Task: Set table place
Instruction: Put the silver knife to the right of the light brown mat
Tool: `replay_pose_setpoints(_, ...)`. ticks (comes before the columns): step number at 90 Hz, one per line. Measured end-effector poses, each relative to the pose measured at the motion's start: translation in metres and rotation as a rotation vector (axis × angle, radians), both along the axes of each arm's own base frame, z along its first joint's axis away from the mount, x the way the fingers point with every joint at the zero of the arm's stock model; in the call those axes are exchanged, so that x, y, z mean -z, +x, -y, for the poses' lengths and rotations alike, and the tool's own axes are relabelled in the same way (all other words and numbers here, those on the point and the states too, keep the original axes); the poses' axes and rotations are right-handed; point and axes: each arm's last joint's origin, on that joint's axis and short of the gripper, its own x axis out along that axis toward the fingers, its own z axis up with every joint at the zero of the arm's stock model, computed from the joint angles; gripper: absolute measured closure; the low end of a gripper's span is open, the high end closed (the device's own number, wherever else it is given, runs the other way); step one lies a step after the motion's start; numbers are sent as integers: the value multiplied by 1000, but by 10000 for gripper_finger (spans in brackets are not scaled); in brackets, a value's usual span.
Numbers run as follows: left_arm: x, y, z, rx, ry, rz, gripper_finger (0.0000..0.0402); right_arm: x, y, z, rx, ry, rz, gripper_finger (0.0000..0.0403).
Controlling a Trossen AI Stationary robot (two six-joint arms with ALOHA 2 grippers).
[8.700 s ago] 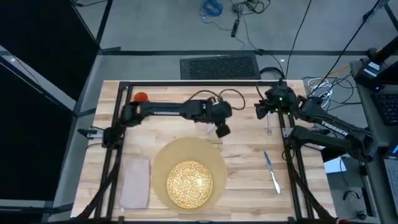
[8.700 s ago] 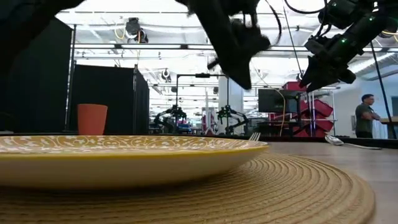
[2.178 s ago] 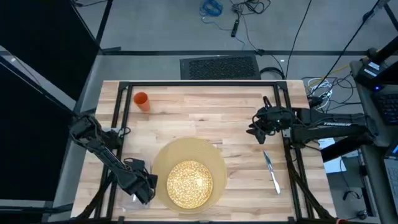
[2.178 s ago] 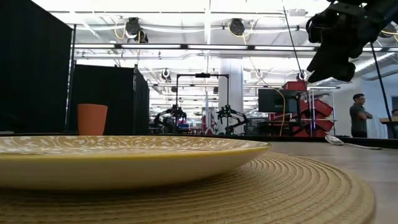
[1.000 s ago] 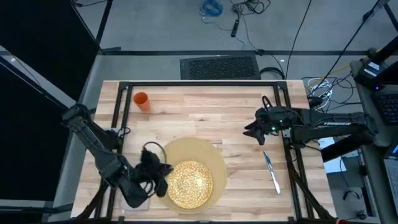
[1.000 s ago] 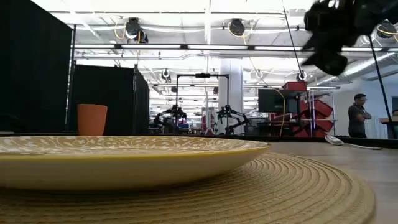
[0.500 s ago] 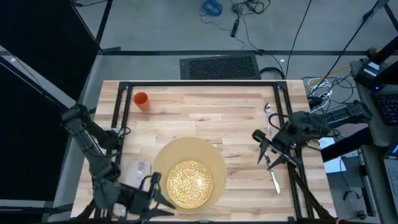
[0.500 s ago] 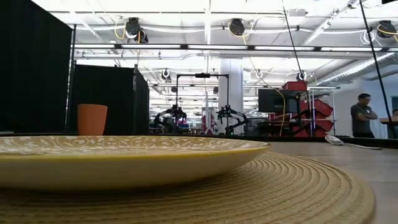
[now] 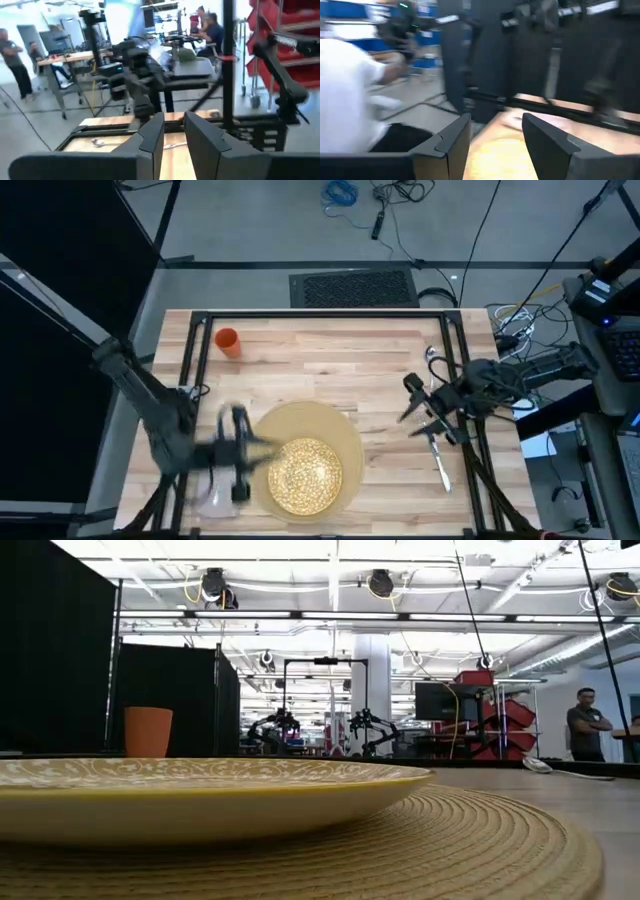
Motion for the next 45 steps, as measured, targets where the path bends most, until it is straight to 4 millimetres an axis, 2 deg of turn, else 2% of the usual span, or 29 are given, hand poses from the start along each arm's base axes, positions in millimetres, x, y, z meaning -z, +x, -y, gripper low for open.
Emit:
replay_pose_setpoints(10,-2,-17,-51,84,-6,89,338,-3,3,16,103,-4,9,239)
replay_pose_setpoints(20,-4,-34,-92,93,39,216,338,-20,9,37,226,-4,22,238)
replay_pose_setpoints(28,-3,-42,-116,-39,81,244,338,-32,19,58,341,-7,-57,238)
replay_pose_setpoints(34,-1,-45,-132,-204,89,235,338,-37,30,76,432,-7,-122,239)
replay_pose_setpoints(40,0,-45,-142,-367,24,222,338,-39,42,94,543,-6,-179,239)
replay_pose_setpoints(45,1,-43,-147,-437,-48,229,338,-42,49,109,624,-6,-204,238)
